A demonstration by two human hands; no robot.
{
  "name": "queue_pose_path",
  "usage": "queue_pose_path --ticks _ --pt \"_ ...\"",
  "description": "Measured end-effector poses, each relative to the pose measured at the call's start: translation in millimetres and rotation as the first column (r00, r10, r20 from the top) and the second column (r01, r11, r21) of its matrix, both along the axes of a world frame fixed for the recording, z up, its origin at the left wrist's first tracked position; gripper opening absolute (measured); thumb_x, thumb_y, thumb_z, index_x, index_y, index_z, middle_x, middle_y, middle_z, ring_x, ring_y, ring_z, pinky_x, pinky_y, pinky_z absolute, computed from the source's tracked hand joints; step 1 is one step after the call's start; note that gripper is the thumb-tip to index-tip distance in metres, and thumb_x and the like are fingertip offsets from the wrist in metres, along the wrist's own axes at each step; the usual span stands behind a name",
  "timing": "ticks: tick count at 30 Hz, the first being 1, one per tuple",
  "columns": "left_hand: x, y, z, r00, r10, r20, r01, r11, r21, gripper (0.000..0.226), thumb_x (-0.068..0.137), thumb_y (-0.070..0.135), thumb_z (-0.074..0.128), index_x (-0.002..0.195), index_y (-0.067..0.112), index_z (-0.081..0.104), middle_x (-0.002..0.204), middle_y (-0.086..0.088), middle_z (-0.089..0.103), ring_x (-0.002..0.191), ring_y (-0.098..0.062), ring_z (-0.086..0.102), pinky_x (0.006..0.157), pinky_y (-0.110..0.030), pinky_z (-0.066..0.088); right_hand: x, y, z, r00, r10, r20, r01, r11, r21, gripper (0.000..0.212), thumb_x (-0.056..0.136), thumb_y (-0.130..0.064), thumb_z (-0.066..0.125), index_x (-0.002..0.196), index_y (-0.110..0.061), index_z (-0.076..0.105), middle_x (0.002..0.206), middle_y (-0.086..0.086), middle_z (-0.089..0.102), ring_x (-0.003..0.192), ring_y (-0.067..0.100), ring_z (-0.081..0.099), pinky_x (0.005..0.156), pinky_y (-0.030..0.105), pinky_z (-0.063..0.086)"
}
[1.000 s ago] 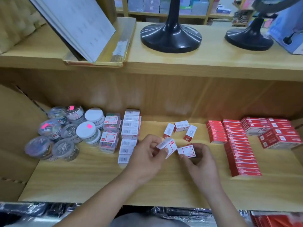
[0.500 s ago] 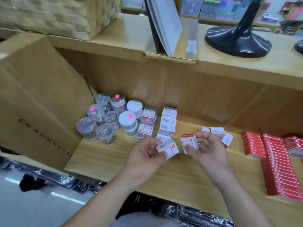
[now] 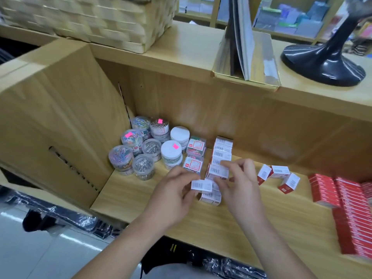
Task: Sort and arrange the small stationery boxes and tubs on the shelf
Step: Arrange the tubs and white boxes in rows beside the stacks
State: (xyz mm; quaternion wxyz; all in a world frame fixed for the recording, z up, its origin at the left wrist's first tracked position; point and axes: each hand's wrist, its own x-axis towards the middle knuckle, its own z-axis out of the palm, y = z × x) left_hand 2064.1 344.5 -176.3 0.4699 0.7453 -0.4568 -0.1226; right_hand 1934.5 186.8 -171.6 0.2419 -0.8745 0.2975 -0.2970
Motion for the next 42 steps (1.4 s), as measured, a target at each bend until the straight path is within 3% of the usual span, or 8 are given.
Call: queue_pose_path --ticks 7,13,19,25,30,33,37,42 --pt "-10 -26 -4 0.994 -0.072 0.088 0.067 0.996 0.056 0.039 0.084 0.014 0.075 0.12 0.028 0.068 0.103 0.016 0.056 0.082 0.004 0.054 0.078 -0.02 0.049 -30 -3 -16 0.994 -0.089 0.059 0.065 0.945 0.322 0.034 0.086 0.002 0.072 0.116 -0.011 0.07 0.093 0.004 0.068 0.081 0.006 0.063 0.069 0.014 0.052" --pt "-10 -35 -1 0.966 0.051 0.255 -0.094 0.983 0.158 0.04 0.081 0.039 0.079 0.115 0.032 0.06 0.1 0.012 0.054 0.093 -0.013 0.057 0.074 -0.032 0.052 -34 7 -15 0.991 0.085 -0.104 -0.022 0.866 0.499 0.049 0.083 -0.015 0.062 0.131 -0.027 0.06 0.11 -0.015 0.056 0.106 0.004 0.059 0.094 0.032 0.054" --pt "-12 -32 -10 0.861 -0.031 0.508 -0.119 0.958 0.26 0.04 0.093 0.055 0.045 0.102 0.024 0.068 0.09 0.003 0.047 0.084 -0.022 0.054 0.063 -0.032 0.044 -25 14 -16 0.975 0.148 -0.163 -0.073 0.916 0.394 0.043 0.099 -0.027 0.05 0.14 -0.039 0.044 0.108 -0.011 0.054 0.109 0.008 0.054 0.097 0.036 0.048" --pt "-17 -27 0 0.9 -0.013 0.435 -0.115 0.957 0.266 0.034 0.086 0.047 0.062 0.11 0.024 0.065 0.095 0.005 0.047 0.092 -0.022 0.056 0.068 -0.034 0.052 -35 6 -20 0.976 0.124 -0.181 -0.031 0.894 0.446 0.056 0.092 -0.025 0.056 0.146 -0.031 0.043 0.123 -0.012 0.054 0.112 0.0 0.057 0.096 0.031 0.051" --pt "-42 -45 36 0.92 -0.032 0.392 0.024 0.999 0.023 0.033 0.091 0.034 0.062 0.118 0.016 0.065 0.106 0.002 0.055 0.095 -0.022 0.059 0.073 -0.037 0.054 -83 -50 -8 0.959 -0.272 -0.078 0.283 0.923 0.259 0.033 0.087 -0.006 0.062 0.119 -0.014 0.069 0.112 0.0 0.062 0.098 0.015 0.062 0.087 0.031 0.053" --pt "-73 -90 43 0.908 -0.256 0.333 0.215 0.964 0.154 0.03 0.093 0.033 0.058 0.118 0.017 0.066 0.118 -0.002 0.054 0.107 -0.025 0.058 0.084 -0.041 0.054 -107 -86 -8 0.882 -0.451 -0.134 0.463 0.883 0.081 0.035 0.088 -0.015 0.068 0.123 -0.013 0.067 0.11 0.007 0.055 0.106 0.028 0.055 0.096 0.033 0.041" --pt "-102 -152 24 0.877 -0.384 0.288 0.22 0.855 0.47 0.04 0.097 0.035 0.057 0.136 0.028 0.056 0.152 -0.01 0.033 0.137 -0.03 0.039 0.103 -0.04 0.044 -113 -105 -26 0.883 -0.411 -0.229 0.443 0.889 0.115 0.042 0.087 -0.032 0.073 0.128 -0.026 0.066 0.118 0.016 0.055 0.111 0.034 0.056 0.102 0.041 0.046" --pt "-107 -180 -13 0.873 -0.366 0.323 0.187 0.862 0.471 0.037 0.095 0.032 0.059 0.129 0.019 0.061 0.141 -0.01 0.043 0.121 -0.031 0.05 0.105 -0.039 0.043 -124 -106 -22 0.908 -0.396 -0.135 0.418 0.859 0.295 0.018 0.086 -0.025 0.076 0.101 -0.032 0.068 0.103 0.002 0.062 0.087 0.015 0.058 0.082 0.031 0.048"
